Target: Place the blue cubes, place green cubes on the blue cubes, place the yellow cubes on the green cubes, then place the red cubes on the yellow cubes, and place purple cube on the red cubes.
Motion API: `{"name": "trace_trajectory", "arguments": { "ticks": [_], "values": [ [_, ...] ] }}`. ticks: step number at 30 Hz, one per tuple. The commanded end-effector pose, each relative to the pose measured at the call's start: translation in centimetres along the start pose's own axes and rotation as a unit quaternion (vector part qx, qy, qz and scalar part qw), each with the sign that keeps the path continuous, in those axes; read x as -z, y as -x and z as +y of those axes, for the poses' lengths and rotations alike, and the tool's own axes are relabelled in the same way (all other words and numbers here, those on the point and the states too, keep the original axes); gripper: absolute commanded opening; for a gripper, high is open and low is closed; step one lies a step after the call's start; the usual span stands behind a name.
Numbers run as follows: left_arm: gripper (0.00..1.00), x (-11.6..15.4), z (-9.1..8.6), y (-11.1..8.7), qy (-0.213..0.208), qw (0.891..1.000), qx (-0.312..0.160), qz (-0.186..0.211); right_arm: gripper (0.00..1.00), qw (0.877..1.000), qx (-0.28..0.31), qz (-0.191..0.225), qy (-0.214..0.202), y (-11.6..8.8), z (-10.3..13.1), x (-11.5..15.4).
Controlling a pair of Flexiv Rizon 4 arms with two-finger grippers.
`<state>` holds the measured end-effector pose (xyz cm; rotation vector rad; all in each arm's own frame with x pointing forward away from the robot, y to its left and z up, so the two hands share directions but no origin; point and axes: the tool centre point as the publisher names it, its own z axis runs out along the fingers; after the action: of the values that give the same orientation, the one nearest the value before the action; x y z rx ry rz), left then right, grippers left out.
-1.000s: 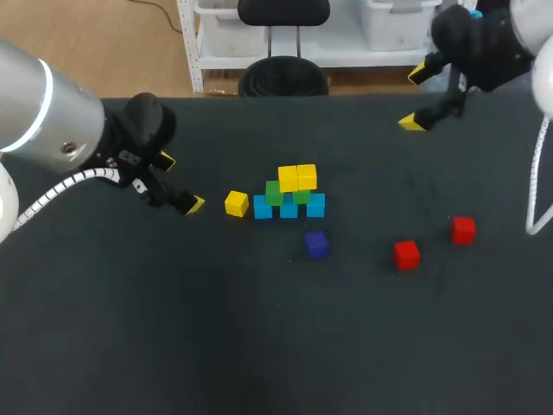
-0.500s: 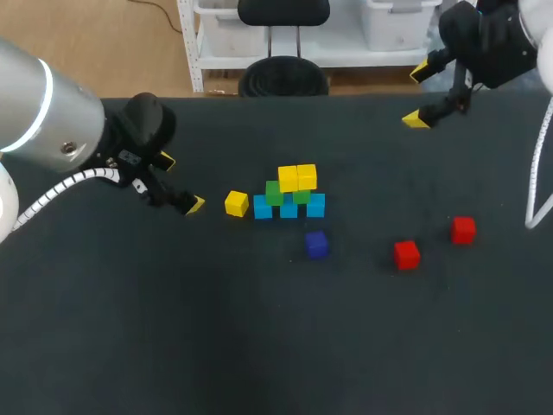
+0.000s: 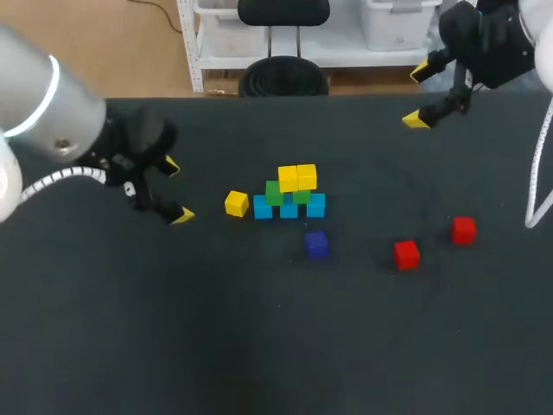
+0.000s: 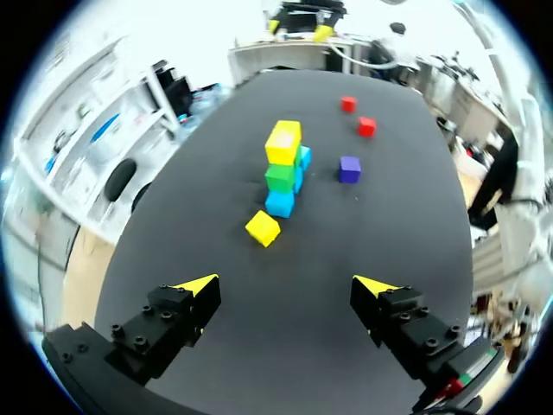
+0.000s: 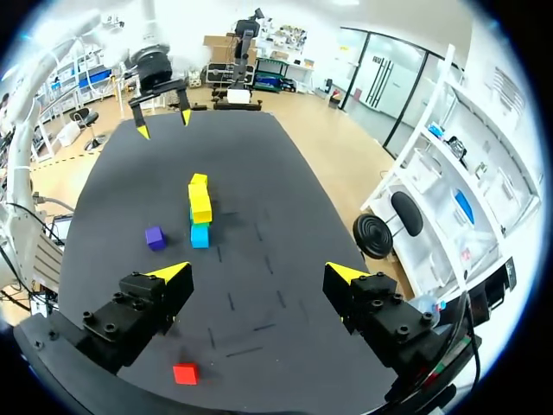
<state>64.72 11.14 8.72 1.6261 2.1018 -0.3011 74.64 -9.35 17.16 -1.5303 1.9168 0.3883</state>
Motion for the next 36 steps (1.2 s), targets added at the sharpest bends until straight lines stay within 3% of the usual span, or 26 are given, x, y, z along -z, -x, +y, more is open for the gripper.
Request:
{"name": "trace_trajectory", "arguments": {
  "ticks": [1, 6, 20, 36],
  "values": [
    [1.0, -1.3, 2.4, 1.2, -0.093, 0.993, -0.077, 0.016, 1.0, 1.0, 0.0, -0.001, 0.001, 0.0, -0.1, -0.1],
    [1.0, -3.1, 2.8, 2.4, -0.144, 0.977, -0.155, 0.039, 1.0, 1.0, 0.0, -0.001, 0.001, 0.0, -0.1, -0.1],
    [1.0, -8.2, 2.6, 3.1, -0.211, 0.941, -0.257, 0.055, 1.0, 1.0, 0.0, -0.001, 0.001, 0.0, -0.1, -0.1],
    [1.0, -10.9, 3.5, 2.7, -0.231, 0.936, -0.257, 0.059, 1.0, 1.0, 0.0, -0.001, 0.001, 0.0, -0.1, -0.1]
  ]
}}
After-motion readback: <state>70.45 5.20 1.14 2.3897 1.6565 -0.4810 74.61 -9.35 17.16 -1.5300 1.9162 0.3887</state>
